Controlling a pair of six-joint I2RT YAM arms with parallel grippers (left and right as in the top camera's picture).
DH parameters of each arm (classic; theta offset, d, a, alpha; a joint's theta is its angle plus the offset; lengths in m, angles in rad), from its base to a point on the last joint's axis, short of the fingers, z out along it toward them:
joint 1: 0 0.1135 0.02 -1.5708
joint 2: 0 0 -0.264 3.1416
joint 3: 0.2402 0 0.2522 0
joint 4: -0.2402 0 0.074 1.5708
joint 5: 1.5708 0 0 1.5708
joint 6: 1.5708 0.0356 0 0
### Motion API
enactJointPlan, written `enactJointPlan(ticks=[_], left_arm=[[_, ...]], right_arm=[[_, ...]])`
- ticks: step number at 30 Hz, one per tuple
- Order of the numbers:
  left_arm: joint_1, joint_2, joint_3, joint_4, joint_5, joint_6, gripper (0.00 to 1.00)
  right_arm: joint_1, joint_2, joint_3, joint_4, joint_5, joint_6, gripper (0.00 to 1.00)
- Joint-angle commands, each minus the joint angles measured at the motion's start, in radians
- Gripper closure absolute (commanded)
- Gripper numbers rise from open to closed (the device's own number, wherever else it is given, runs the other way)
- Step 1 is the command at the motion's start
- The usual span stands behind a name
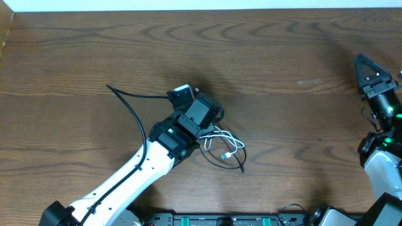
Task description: Untangle cables
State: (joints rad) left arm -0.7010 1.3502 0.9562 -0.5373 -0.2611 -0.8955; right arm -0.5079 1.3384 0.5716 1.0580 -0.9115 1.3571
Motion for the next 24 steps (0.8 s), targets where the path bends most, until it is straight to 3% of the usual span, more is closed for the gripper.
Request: enactJointPlan(ticks=[1, 4, 8, 21, 24], left_arm=[[0.004, -0.004, 0.002, 0.07, -0.02, -0.004, 0.92], [0.004, -0.004, 0.002, 0.177, -0.021, -0.006, 0.92], [0.004, -0.004, 0.003, 0.324, -0.021, 0.004, 0.92], [0.004, -0.004, 0.003, 0.397, -0.021, 0.128, 0.92], [0.004, -0.004, 0.002, 0.402, -0.021, 0.129, 0.92]], right_arm=[[0.016, -0.003, 0.009, -0.006, -0.142, 0.006, 0.71], [0.064, -0.003, 0.009, -0.049, -0.25, 0.009, 0.58], [0.177, -0.003, 0.009, -0.148, -0.369, -0.142, 0.41], [0.594, -0.003, 0.009, -0.518, -0.343, -0.148, 0.37], [0.634, -0.003, 0.009, -0.591, -0.267, -0.228, 0.34]])
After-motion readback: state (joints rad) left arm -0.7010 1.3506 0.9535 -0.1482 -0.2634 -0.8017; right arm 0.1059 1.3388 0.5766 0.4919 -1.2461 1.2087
